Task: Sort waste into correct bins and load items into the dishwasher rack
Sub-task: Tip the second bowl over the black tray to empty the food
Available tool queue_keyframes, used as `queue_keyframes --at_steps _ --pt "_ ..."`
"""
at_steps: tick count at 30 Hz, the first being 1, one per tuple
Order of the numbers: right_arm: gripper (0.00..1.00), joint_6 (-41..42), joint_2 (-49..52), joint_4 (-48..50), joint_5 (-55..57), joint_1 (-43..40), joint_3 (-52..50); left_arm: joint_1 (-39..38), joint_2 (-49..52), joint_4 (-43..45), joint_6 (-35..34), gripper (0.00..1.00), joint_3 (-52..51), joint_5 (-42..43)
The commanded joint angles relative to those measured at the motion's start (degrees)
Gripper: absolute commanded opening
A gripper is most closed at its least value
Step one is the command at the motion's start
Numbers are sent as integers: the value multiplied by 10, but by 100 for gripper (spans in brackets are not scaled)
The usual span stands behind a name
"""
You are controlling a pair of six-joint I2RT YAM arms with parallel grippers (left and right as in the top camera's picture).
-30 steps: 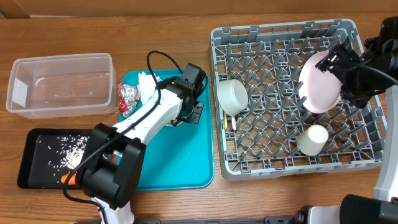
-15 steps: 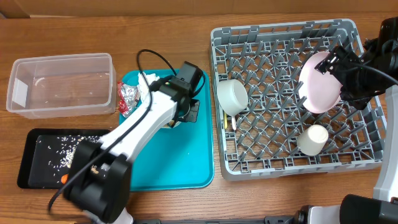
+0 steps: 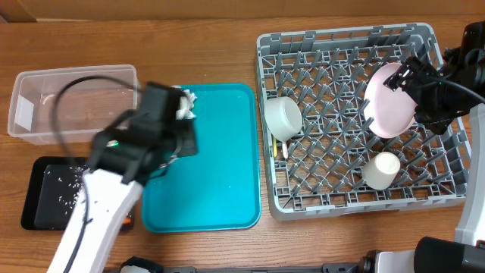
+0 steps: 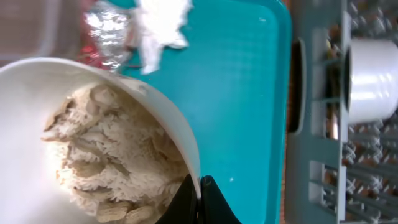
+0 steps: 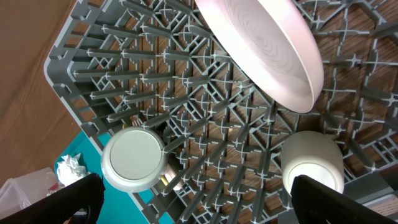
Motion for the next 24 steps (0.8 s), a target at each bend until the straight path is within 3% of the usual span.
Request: queue_keyframes --at_steps 1,13,16,21,24 --pt "100 -3 -7 0 6 0 0 89 -54 -9 0 4 -7 59" --pt "100 -3 -7 1 6 0 0 538 -50 -8 209 4 -76 471" --pt "100 -3 -7 3 6 0 0 620 -29 -8 259 4 -119 533" --pt "100 -3 -7 4 6 0 0 713 26 11 426 4 -186 703" --pt "100 -3 -7 4 6 0 0 753 69 28 484 4 -216 751"
